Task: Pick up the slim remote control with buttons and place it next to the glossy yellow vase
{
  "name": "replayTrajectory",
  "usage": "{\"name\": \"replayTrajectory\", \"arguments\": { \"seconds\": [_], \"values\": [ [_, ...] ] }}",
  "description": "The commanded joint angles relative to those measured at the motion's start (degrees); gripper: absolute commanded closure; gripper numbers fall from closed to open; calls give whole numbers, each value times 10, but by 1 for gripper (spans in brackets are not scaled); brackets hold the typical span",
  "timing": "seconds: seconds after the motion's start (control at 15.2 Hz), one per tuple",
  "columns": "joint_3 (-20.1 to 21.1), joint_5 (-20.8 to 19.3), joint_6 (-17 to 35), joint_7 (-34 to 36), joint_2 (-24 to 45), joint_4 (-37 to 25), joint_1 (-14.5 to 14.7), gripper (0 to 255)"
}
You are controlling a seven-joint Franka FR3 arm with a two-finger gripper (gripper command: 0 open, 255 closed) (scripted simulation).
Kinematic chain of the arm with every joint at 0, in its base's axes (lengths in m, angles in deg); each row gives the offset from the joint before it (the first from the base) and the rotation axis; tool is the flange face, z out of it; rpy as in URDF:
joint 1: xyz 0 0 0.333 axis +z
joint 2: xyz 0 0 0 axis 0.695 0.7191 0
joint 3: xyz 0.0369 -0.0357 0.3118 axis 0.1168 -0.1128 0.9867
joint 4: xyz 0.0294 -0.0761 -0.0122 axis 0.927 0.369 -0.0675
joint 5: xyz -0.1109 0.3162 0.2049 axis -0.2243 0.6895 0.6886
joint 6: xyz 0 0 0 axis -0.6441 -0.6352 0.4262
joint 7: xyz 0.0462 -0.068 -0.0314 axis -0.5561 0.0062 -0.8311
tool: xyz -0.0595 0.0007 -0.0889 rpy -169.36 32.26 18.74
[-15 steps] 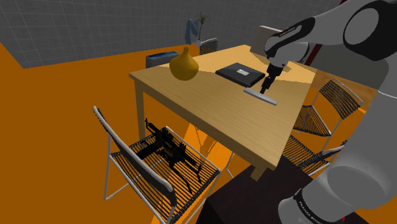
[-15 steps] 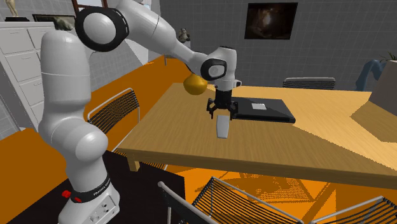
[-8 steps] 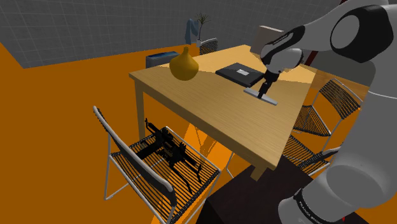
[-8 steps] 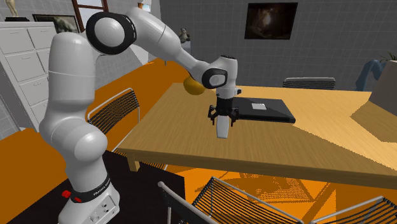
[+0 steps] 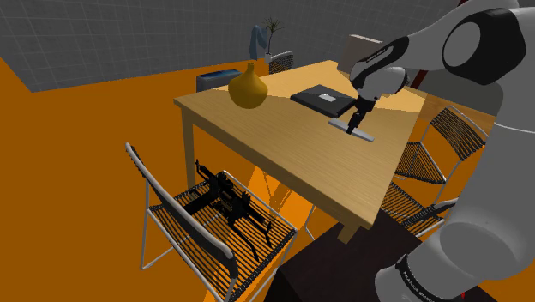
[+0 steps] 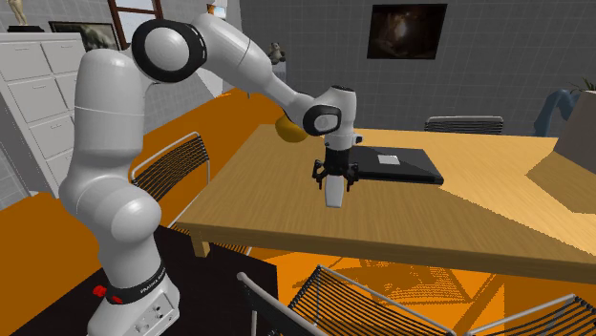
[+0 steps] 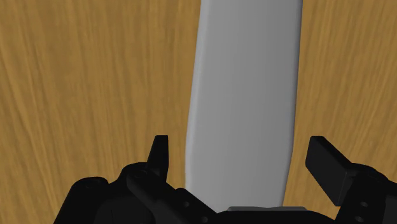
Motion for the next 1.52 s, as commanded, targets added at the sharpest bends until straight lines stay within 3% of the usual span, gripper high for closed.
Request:
{"name": "replayTrajectory", "arguments": {
  "seconds": [0.0,0.59,1.45],
  "values": [
    [0,0,0,0,0,0,0,255],
    [0,0,0,0,0,0,0,255],
    [-14,-37,-84,25,-51,-41,11,255]
  ]
}}
